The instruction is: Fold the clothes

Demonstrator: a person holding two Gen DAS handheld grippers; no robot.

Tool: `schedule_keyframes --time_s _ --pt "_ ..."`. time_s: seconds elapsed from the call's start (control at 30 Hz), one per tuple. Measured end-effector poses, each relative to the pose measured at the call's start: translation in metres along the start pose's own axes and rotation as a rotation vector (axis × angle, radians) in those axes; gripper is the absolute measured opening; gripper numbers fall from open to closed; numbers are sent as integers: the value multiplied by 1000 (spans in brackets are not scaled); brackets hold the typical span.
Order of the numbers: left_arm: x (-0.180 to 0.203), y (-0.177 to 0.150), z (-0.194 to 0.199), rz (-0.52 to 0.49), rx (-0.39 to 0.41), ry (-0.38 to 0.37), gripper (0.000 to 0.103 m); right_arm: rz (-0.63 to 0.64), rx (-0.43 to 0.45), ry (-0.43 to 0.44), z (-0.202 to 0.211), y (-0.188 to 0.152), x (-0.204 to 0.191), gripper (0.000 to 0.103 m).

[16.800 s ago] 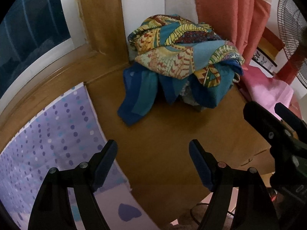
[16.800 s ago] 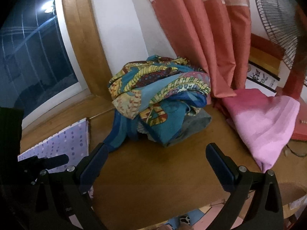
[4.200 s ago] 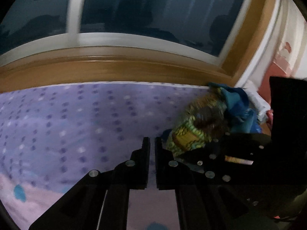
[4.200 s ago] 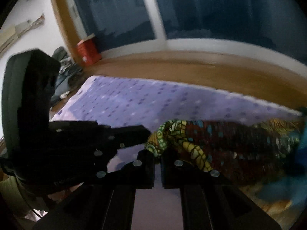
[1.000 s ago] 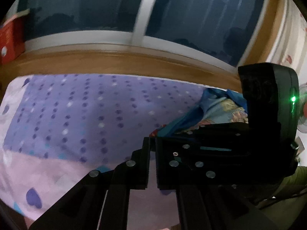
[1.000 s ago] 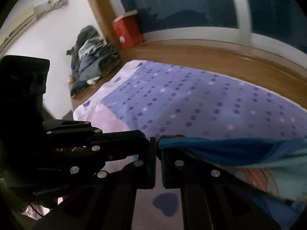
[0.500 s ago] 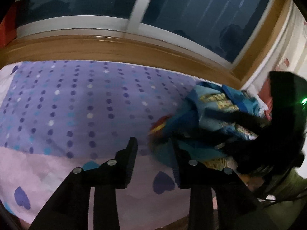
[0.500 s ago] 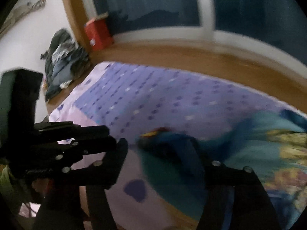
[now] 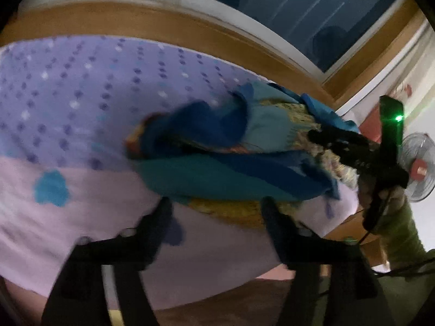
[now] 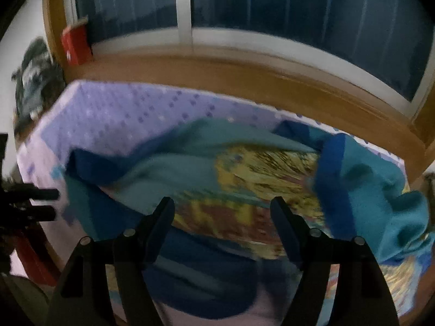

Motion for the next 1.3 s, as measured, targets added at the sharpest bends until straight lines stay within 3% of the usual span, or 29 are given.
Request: schedule_keyframes --time_s 0.17,0.33,0.47,0.53,0.63,0.8,0.83,0.87,0.9,0.93,1.0,1.03,1.17,1.3 --pt "17 0 -29 93 -15 -35 73 130 -49 50 -6 -12 10 74" --pt "27 -9 -53 189 -50 -54 73 339 -77 16 -4 -23 23 74" --pt "38 -11 -63 220 -34 -43 74 444 -80 11 -15 -26 27 74" --pt "43 -8 -70 260 -41 -75 74 482 -80 23 -25 -26 24 74" --pt "48 -2 -80 312 -34 -70 76 445 -61 52 -29 -21 25 74" --pt "58 3 -88 346 -15 5 76 380 -28 102 -36 -14 26 73" --pt "60 5 -89 338 -10 19 73 367 -22 111 -38 -12 26 72" --pt "61 7 -89 321 -2 45 50 354 -15 121 -39 -11 26 67" --pt "59 7 -88 295 -4 73 12 341 -8 131 -41 -9 26 50" --pt "56 8 -87 276 -6 95 6 328 -2 141 -42 -8 27 28" --pt "50 7 -84 296 -2 93 7 302 11 160 -45 -5 27 11" --pt "47 7 -81 302 2 94 7 288 18 170 -46 -3 28 8" --pt "42 10 -44 266 103 156 6 249 90 182 -26 9 24 5" --pt "17 22 18 241 238 234 6 220 174 197 2 25 14 5"
Point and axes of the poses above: each gripper's, at about its wrist camera, not at the fingertips, and z roughly against the way its jaws point, x to its right, y to its top, the point moved 4 cm from there along -z, roughly the way its jaws point, and after that the axes turned 5 degrees about z, right-handed, at the moved point
